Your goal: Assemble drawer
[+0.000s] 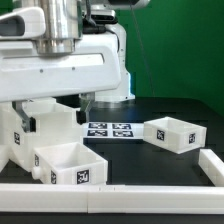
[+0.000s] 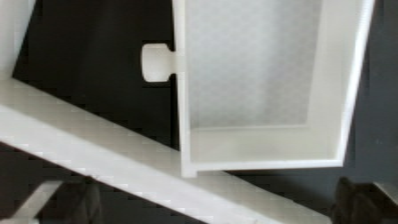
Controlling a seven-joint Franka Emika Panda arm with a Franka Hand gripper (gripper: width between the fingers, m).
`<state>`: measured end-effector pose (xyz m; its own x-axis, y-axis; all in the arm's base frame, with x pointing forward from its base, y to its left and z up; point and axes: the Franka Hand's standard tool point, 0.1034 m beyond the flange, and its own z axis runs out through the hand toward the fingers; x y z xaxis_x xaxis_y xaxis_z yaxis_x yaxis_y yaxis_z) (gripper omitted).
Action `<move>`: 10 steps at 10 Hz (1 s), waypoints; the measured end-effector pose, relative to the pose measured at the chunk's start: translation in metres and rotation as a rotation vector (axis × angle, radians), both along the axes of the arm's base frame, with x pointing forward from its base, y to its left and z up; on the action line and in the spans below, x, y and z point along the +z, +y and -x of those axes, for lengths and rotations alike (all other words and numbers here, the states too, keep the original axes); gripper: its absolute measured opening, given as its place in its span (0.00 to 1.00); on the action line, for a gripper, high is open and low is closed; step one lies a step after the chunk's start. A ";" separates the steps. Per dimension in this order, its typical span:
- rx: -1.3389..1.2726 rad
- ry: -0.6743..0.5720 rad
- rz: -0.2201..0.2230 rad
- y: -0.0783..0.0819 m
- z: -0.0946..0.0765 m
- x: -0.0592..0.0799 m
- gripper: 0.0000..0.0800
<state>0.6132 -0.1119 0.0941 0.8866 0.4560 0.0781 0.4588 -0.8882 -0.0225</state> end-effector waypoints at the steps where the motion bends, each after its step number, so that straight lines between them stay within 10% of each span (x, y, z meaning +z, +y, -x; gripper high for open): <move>1: 0.000 0.000 0.000 0.000 0.000 0.000 0.81; 4: 0.024 0.000 0.011 -0.011 0.006 0.005 0.81; 7: 0.012 -0.036 0.053 -0.052 0.033 0.051 0.81; 10: 0.010 -0.037 0.055 -0.051 0.040 0.050 0.81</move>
Offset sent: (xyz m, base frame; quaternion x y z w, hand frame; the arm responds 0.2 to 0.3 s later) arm -0.0381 -0.0420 0.0146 -0.0295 -0.0691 -0.0328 0.9966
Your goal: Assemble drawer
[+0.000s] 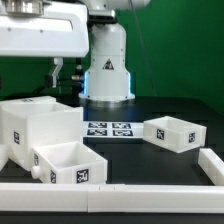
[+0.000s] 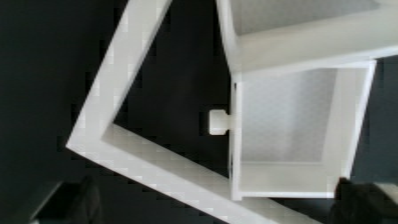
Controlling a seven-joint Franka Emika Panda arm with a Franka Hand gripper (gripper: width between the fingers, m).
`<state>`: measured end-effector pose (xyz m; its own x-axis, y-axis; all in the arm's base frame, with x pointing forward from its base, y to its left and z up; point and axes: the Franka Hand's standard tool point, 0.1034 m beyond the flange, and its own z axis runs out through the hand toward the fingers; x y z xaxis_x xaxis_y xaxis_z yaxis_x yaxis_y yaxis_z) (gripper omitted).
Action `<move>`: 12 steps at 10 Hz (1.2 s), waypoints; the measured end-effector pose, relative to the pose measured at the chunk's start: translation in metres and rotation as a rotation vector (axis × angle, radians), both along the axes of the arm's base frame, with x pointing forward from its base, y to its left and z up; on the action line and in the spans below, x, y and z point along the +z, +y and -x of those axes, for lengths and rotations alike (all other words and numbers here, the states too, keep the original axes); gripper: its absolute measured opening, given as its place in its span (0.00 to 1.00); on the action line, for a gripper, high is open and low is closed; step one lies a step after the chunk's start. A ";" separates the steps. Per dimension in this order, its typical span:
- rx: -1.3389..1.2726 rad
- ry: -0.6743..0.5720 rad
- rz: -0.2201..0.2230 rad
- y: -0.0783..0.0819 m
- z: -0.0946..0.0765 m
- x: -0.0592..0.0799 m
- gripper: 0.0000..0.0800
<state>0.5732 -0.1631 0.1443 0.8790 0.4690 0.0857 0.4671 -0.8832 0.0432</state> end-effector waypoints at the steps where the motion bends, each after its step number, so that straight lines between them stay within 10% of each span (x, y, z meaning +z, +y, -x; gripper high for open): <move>1: -0.001 0.000 0.000 0.000 0.000 0.000 0.81; 7: 0.128 0.063 -0.005 -0.032 0.079 -0.030 0.81; 12: 0.165 0.023 -0.002 -0.036 0.080 -0.036 0.81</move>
Offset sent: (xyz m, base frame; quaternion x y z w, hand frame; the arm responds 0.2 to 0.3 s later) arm -0.0684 -0.0362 -0.0087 0.0485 0.0074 -0.0129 0.9987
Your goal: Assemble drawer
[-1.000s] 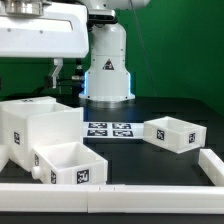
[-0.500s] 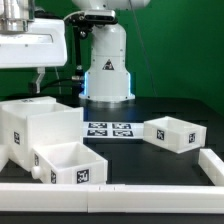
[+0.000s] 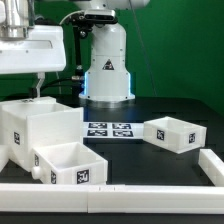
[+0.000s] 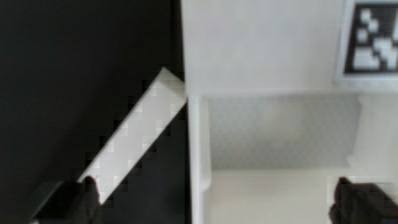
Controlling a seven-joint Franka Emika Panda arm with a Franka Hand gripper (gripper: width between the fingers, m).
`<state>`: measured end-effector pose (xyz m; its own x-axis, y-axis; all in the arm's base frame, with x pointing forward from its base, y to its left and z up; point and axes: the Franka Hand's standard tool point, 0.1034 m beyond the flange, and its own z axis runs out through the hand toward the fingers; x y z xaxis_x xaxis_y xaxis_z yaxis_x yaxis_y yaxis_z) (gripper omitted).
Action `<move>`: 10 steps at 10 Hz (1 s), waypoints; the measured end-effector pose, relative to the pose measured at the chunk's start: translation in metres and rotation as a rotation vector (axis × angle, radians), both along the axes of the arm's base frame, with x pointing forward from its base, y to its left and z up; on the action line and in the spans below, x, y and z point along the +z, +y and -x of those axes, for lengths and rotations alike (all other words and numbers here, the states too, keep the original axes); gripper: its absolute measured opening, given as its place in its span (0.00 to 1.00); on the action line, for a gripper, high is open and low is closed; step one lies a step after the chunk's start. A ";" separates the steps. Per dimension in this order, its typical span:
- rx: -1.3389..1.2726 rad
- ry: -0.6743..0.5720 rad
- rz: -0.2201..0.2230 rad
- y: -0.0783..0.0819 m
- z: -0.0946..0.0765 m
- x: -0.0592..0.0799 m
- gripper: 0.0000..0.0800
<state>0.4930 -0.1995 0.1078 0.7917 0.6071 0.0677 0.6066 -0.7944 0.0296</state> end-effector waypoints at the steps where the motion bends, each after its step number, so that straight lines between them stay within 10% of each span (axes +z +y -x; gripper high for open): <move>1: -0.002 0.007 -0.005 0.002 0.007 -0.006 0.81; 10: -0.049 -0.165 -0.129 -0.020 -0.001 -0.010 0.81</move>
Offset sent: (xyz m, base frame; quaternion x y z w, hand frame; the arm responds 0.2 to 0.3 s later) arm 0.0112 0.0147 -0.0061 0.0349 0.2096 0.0088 0.9771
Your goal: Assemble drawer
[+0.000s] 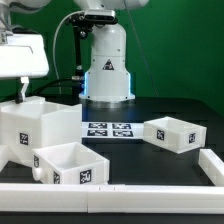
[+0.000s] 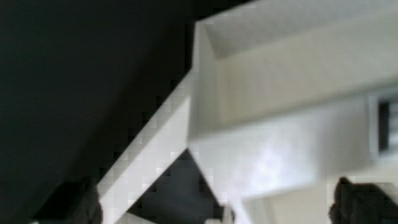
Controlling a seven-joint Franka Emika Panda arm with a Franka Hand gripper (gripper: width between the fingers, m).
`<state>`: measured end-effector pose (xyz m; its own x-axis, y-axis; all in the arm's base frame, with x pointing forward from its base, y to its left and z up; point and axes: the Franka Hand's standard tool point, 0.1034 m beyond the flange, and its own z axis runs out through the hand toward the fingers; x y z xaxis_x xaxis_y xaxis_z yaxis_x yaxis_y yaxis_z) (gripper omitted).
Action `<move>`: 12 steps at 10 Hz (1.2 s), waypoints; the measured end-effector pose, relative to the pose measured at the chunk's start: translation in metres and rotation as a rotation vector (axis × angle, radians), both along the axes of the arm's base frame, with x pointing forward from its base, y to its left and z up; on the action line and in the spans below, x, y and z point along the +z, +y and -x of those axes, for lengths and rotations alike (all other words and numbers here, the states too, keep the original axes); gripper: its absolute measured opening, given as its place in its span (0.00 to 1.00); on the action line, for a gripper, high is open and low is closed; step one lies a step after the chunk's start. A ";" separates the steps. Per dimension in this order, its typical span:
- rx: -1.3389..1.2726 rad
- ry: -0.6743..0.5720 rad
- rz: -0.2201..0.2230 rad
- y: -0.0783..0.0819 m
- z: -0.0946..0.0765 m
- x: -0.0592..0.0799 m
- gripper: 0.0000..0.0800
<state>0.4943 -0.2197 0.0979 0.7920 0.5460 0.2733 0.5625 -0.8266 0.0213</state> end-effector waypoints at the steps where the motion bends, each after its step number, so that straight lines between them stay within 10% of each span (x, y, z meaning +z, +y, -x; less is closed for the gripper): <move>1: 0.008 0.007 0.003 0.009 -0.006 0.000 0.81; 7: 0.225 -0.058 0.164 0.005 -0.003 -0.014 0.81; 12: 0.249 -0.018 0.158 0.011 -0.005 -0.022 0.81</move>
Offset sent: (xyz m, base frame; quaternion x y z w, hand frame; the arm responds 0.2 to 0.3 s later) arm 0.0057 0.0197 0.0063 -0.0663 -0.0058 -0.0665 0.9956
